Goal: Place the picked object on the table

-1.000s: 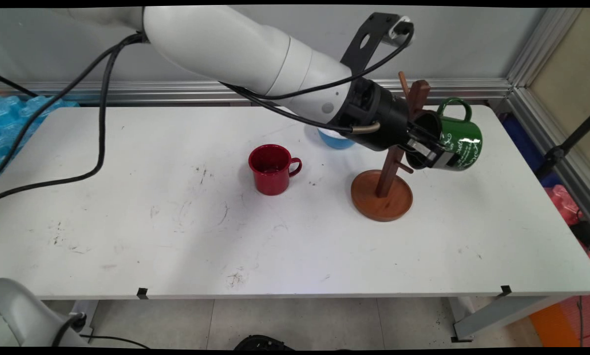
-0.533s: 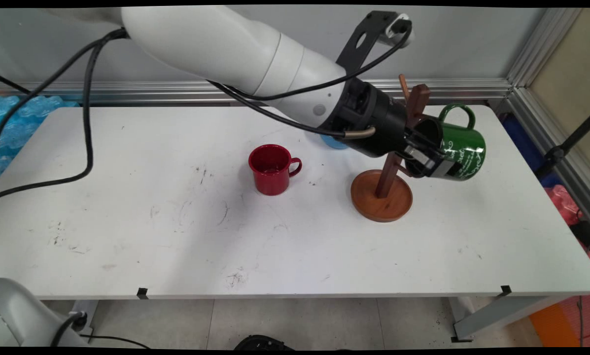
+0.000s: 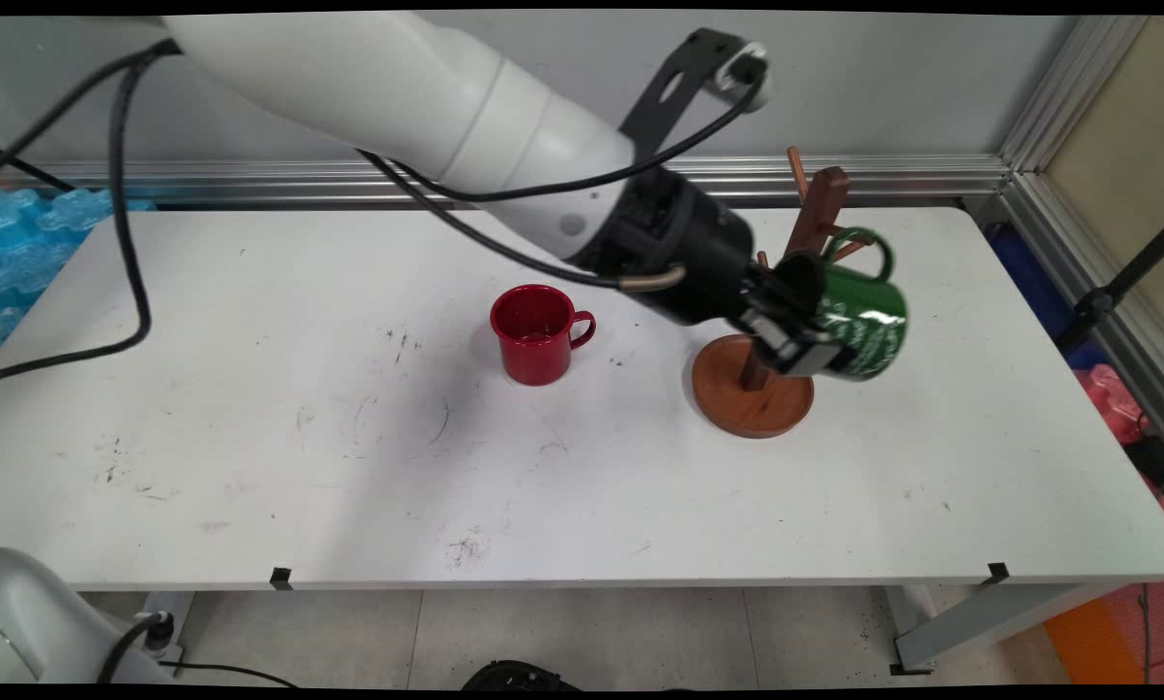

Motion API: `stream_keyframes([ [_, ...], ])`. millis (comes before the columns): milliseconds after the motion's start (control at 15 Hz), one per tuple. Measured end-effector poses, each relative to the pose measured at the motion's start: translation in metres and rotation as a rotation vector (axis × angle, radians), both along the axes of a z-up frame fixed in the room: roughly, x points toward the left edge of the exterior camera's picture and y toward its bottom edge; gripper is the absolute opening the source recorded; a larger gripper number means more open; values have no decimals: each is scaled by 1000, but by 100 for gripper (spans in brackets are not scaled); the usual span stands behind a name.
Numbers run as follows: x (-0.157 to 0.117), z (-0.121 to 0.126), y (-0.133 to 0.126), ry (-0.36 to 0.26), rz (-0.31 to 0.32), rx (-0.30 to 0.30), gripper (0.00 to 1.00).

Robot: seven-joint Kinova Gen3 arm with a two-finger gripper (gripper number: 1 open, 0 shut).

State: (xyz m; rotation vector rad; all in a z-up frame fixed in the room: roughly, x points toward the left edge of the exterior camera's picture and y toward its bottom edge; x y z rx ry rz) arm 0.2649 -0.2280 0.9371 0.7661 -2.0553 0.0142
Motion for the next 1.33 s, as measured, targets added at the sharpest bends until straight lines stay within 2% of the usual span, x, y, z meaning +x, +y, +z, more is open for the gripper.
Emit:
stream_keyframes([
  [533, 40, 5, 14, -171, -56, -17, 0],
  [733, 62, 8, 19, -273, -79, -22, 0],
  [1000, 89, 7, 32, -406, -100, 5, 0],
  [1333, 112, 0, 41, -551, -114, 21, 0],
])
